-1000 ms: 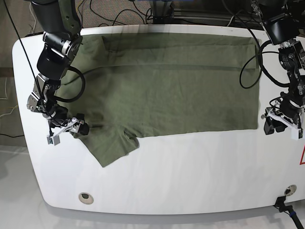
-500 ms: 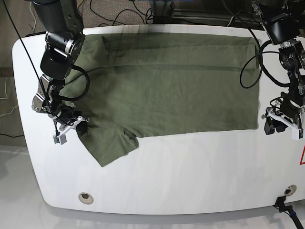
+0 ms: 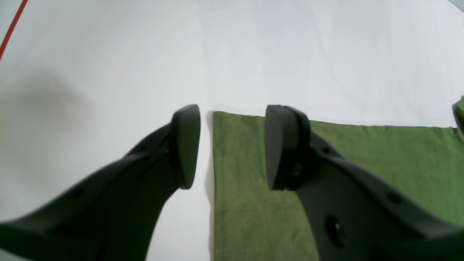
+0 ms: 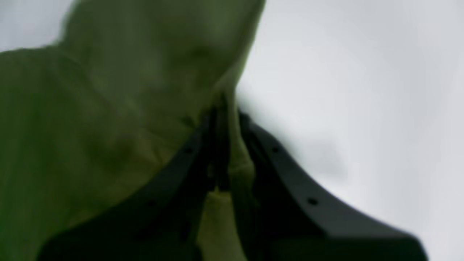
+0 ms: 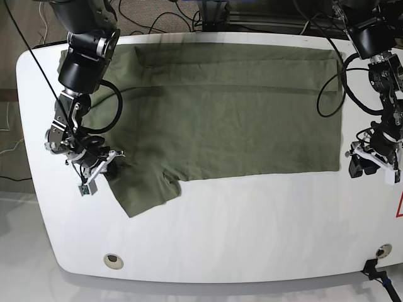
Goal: Fold the T-shirt properly
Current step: 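Grasp the sleeve with the right gripper and adjust the left gripper, then move the left gripper inward and grasp the hem edge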
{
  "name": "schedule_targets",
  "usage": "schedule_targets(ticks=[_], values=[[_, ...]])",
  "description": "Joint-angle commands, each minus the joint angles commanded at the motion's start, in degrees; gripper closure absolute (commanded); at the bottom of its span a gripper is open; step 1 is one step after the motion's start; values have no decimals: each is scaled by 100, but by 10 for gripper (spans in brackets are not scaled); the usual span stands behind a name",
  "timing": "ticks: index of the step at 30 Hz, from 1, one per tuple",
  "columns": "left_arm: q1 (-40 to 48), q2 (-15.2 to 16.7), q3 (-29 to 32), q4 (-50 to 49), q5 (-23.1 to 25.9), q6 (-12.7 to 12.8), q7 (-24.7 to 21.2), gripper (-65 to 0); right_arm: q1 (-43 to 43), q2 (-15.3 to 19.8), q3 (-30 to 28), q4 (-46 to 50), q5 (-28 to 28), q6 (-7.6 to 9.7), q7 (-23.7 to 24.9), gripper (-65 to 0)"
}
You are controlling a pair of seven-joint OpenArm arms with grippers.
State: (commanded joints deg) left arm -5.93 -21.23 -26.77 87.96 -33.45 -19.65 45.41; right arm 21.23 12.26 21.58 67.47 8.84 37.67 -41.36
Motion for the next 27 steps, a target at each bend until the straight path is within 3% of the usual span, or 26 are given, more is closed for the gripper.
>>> schedule_targets(ticks=[3,7,13,15,18,27], values=[[0,0,0,0,0,0,-9,-271,-53,0,-79,132,9,0,0,0],[-53,26,-290,-290,519,0,-9,-273,-53,0,-79,132,9,0,0,0],[-290,9,-387,-985,571,-9,-9,-475,-70,-9,-79,132,9,0,0,0],[-369,9,-369,-1222,563,-132,-9,-475,-70,-9,-79,132,9,0,0,0],[-598,18,-369,-1670,580,-607,-9,-475,-70,-9,-79,132,35,0,0,0],[-914,44,457,-2760,563,-615,-580,-475,-79,-9,-79,132,44,0,0,0]])
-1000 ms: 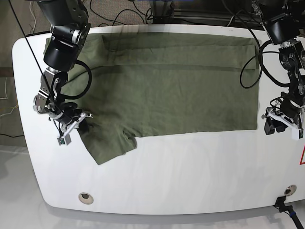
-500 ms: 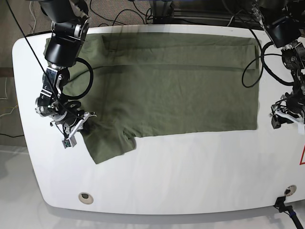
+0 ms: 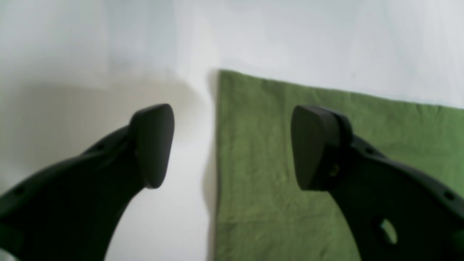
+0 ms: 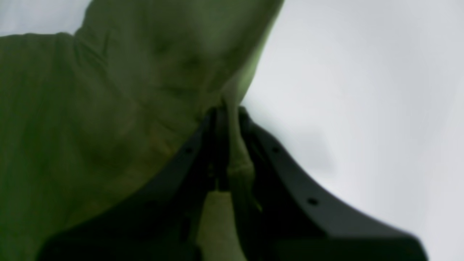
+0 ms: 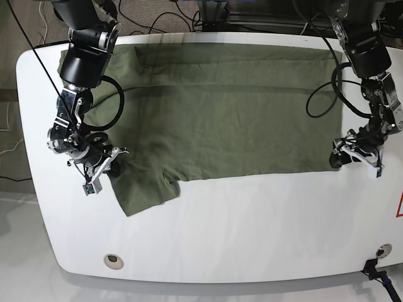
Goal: Fold the T-shirt properly
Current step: 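Move the left gripper inward and grasp the hem edge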
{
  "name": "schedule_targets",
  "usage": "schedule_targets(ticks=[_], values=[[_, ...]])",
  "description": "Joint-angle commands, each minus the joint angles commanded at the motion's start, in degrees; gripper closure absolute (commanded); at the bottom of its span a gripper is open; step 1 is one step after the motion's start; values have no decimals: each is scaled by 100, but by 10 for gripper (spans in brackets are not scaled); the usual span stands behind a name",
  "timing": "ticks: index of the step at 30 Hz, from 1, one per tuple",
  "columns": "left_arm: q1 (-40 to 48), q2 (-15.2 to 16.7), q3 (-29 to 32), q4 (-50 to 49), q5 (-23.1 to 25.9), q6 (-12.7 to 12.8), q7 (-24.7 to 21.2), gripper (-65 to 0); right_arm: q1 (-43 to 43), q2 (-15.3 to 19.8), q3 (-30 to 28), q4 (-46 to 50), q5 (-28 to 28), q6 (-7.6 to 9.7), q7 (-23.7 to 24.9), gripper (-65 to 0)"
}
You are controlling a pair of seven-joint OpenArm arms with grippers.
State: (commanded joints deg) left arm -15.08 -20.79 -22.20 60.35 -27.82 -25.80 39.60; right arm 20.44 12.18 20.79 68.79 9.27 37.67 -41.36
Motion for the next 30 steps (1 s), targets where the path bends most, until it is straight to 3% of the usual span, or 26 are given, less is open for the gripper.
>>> schedule_targets(ticks=[9,13,18,25,27,30], values=[[-176,132,105,-826,0,-18,-343,-475,0,0,0,0,0,0,9,0],[-176,290,431,-826,-9,-343,-343,-473,0,-9,0,0,0,0,9,0],[-176,448,466,-818,0,-563,-334,-473,0,-105,18,0,-26,9,18,0],[-132,448,466,-396,9,-598,-369,-466,-9,-123,18,0,-26,18,26,0],[-123,448,466,-158,18,-580,-369,-382,-9,-123,18,0,-26,18,26,0],[-123,448,466,79,18,-571,-369,-137,-9,-123,18,0,-26,18,26,0]])
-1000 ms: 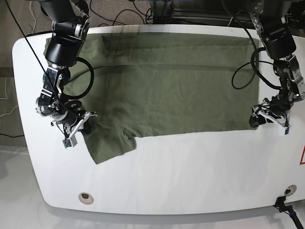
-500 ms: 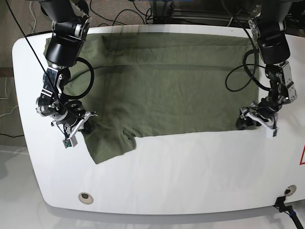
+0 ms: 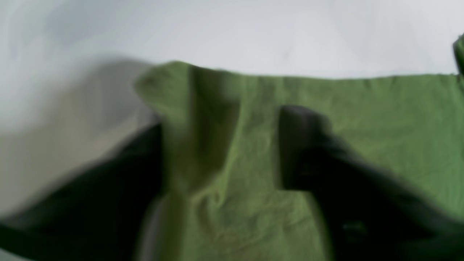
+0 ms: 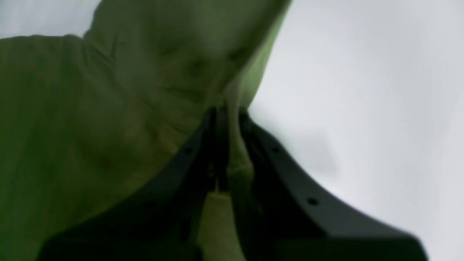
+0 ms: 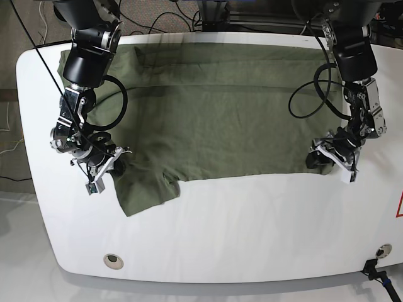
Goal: Fold the T-shirt properly
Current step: 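Move the left gripper inward and grasp the hem edge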
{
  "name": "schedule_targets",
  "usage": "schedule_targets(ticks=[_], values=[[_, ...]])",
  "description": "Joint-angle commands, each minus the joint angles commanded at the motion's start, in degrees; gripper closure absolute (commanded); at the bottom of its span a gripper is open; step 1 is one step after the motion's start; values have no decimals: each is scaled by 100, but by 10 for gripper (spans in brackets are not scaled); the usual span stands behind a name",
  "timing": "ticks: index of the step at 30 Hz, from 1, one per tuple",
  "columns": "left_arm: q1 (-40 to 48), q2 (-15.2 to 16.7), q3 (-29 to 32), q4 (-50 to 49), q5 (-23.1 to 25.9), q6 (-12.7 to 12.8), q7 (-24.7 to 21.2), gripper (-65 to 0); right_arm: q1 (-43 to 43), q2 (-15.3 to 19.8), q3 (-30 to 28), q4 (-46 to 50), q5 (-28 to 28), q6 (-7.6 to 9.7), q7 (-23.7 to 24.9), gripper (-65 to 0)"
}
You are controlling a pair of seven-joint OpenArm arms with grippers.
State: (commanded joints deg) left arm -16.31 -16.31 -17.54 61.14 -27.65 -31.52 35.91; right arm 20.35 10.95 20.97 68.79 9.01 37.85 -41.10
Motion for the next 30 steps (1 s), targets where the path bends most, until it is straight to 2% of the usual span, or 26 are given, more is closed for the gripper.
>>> schedule_targets(ticks=[2,7,20,30], values=[[0,0,-18,79,0,9,-18,-3,0,0,0,0,0,0,0,0],[185,0,-18,88,-18,9,-448,0,0,0,-9,0,0,0,9,0],[510,-9,-35,1345,-9,-9,-686,0,26,-141,-26,18,-9,0,0,0],[835,-26,-26,1969,-9,-26,-677,0,-229,-149,-255,1336,-9,-18,-264,0]])
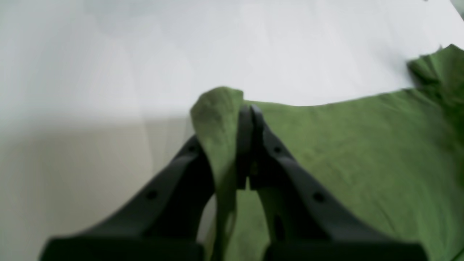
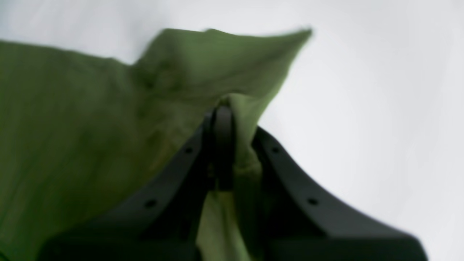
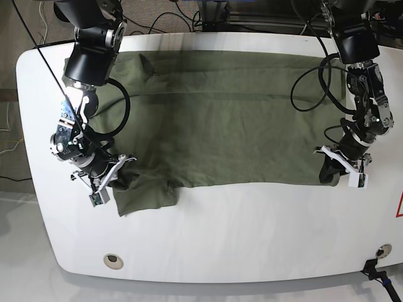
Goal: Fold the T-shirt properly
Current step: 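Move the left gripper inward and grasp the hem edge, then lift the hem with both grippers and fold it over toward the shoulder edge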
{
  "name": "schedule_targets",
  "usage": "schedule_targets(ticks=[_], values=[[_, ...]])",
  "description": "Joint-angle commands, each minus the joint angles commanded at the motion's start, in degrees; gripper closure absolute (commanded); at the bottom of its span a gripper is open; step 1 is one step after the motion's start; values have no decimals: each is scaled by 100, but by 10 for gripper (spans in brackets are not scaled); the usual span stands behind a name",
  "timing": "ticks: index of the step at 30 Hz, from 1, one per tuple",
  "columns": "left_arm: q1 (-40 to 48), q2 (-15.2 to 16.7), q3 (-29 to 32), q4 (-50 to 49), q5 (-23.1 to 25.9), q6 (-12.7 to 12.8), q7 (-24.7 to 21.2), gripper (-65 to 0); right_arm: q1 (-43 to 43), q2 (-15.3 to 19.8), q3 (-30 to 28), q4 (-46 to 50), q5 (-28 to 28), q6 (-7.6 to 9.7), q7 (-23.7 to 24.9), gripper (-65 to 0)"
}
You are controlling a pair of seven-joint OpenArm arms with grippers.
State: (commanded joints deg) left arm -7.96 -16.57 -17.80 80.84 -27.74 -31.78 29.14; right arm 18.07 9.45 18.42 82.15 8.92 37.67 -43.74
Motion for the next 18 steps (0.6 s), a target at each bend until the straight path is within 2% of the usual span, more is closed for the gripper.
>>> schedule_targets(ticks=[10,12,18], values=[[466,-141,-9,756,9,0,0,0,-703,0,0,1354,0,0,-308,0],[589,-255,-9,897,9,0,0,0,-870,9,0,1609,0,0,-396,0],[914,-308,-105,949,0,-9,0,0,-1371,9,26,2321,0,0,-492,0]])
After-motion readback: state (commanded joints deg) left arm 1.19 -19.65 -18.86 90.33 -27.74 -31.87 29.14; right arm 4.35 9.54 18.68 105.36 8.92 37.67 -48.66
